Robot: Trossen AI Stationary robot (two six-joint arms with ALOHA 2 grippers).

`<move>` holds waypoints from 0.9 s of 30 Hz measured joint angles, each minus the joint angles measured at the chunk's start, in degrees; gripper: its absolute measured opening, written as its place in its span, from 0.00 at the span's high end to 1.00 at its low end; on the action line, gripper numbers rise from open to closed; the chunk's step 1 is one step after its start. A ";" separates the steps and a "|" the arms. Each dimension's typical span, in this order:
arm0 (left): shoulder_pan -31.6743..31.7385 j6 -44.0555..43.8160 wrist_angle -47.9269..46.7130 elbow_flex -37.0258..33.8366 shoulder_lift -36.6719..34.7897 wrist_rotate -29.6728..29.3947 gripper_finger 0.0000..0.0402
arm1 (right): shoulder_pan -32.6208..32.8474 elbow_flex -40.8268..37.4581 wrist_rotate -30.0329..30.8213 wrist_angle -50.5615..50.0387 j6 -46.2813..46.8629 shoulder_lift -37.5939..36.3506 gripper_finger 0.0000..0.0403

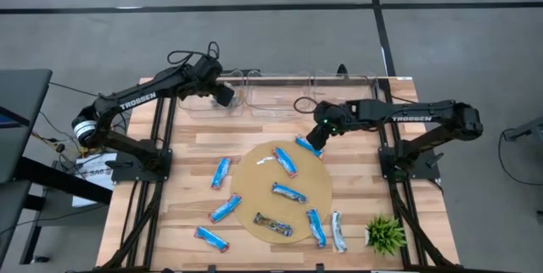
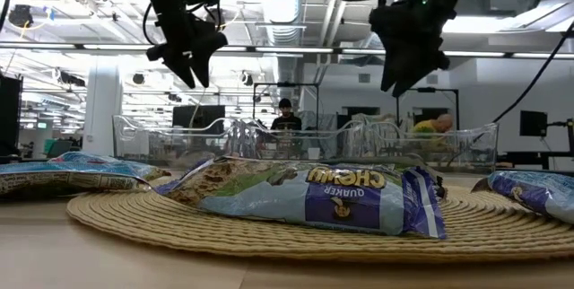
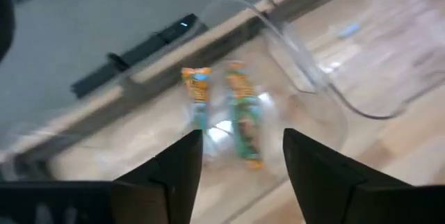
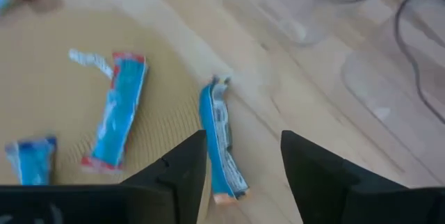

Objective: Pick and place Granola Bars by type
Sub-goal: Put the yellow granola bar into the top left transparent bin

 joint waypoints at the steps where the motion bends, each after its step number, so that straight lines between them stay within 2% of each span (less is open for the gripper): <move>1: -0.05 -0.54 0.06 0.18 0.00 1.28 0.51 | 0.32 0.04 -0.06 0.34 -0.60 0.65 0.55; 9: -3.41 -3.86 3.45 4.31 -0.39 7.64 0.53 | 2.47 0.00 -0.24 -0.09 -3.64 10.47 0.54; 19: -8.75 -4.71 3.77 13.46 -0.64 7.56 0.53 | 2.93 -0.02 -2.91 2.48 -8.58 21.29 0.52; 27: -10.86 -4.85 3.74 16.21 -0.66 7.37 0.53 | 2.45 0.20 -2.99 4.62 -9.11 25.57 0.57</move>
